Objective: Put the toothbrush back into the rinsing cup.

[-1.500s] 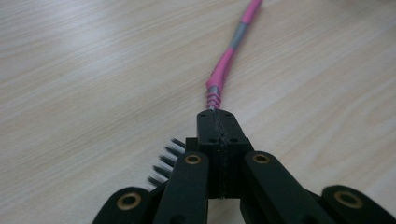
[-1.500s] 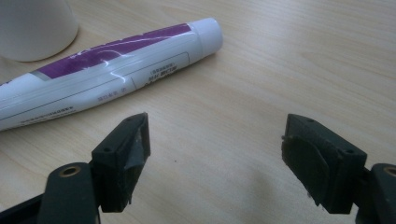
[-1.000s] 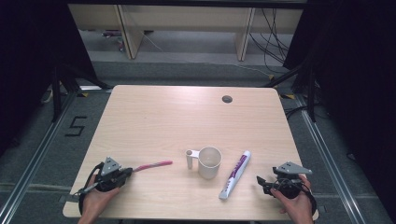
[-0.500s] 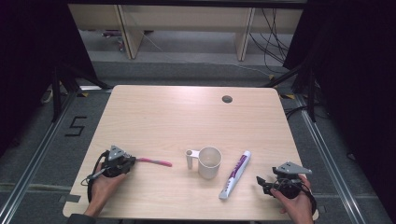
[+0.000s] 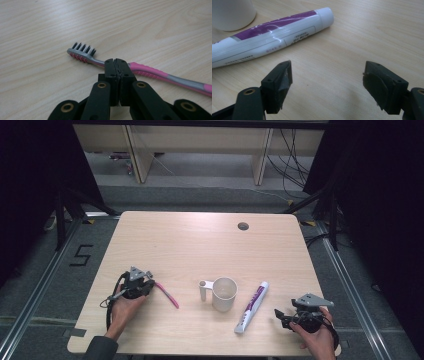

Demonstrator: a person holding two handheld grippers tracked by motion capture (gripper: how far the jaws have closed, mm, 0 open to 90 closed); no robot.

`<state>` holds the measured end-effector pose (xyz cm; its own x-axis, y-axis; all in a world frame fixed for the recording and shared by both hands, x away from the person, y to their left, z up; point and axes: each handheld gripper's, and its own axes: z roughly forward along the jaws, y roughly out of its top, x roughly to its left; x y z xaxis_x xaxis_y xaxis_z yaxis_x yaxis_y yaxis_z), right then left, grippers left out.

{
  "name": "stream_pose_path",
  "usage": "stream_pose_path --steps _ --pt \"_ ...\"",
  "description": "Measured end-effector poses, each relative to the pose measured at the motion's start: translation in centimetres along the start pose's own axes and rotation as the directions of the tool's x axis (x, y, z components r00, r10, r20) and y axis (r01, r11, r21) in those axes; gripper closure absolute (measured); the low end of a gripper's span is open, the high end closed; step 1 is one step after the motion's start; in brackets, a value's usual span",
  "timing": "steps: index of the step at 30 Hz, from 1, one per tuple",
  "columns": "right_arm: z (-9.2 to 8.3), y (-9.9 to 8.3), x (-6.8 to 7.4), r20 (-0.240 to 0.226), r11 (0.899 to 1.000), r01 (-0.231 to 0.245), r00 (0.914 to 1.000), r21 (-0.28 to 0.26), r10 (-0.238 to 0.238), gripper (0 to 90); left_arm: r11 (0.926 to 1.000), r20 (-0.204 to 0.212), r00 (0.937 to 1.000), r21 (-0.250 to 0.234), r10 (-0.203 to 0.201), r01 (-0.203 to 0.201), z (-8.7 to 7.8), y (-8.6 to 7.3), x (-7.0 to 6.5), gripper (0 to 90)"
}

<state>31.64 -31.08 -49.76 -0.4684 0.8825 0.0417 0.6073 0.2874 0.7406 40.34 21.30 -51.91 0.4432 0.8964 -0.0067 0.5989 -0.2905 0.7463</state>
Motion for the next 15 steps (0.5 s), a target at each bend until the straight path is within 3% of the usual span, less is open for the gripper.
stream_pose_path --steps 1,3,7,11,12,15 --pt "0.0 0.0 0.0 0.000 1.000 0.000 1.0000 0.000 0.000 24.6 0.9997 0.003 0.9998 0.014 0.018 -0.018 0.1 0.2 0.0 87.7" --pt "0.0 0.0 0.0 -0.001 1.000 -0.001 1.0000 0.000 0.001 24.5 1.0000 0.003 1.0000 0.002 0.001 -0.001 0.4 0.4 -0.3 87.7" --pt "0.0 0.0 0.0 0.005 1.000 -0.005 1.0000 0.012 0.005 24.6 0.9996 0.010 0.9997 0.017 0.024 -0.024 0.6 0.8 -0.5 86.9" --pt "0.0 0.0 0.0 -0.003 1.000 -0.001 1.0000 0.000 0.001 24.6 0.9999 0.004 1.0000 0.011 -0.003 0.003 0.2 1.1 -0.7 78.6" --pt "0.0 0.0 0.0 -0.003 1.000 -0.002 1.0000 0.001 0.002 24.6 0.9998 -0.009 0.9998 0.010 -0.019 0.019 0.1 1.2 -0.8 73.8" --pt "0.0 0.0 0.0 -0.004 1.000 0.000 1.0000 0.009 0.000 24.6 0.9971 0.017 0.9970 0.008 -0.076 0.076 -0.3 1.6 -1.1 64.8"
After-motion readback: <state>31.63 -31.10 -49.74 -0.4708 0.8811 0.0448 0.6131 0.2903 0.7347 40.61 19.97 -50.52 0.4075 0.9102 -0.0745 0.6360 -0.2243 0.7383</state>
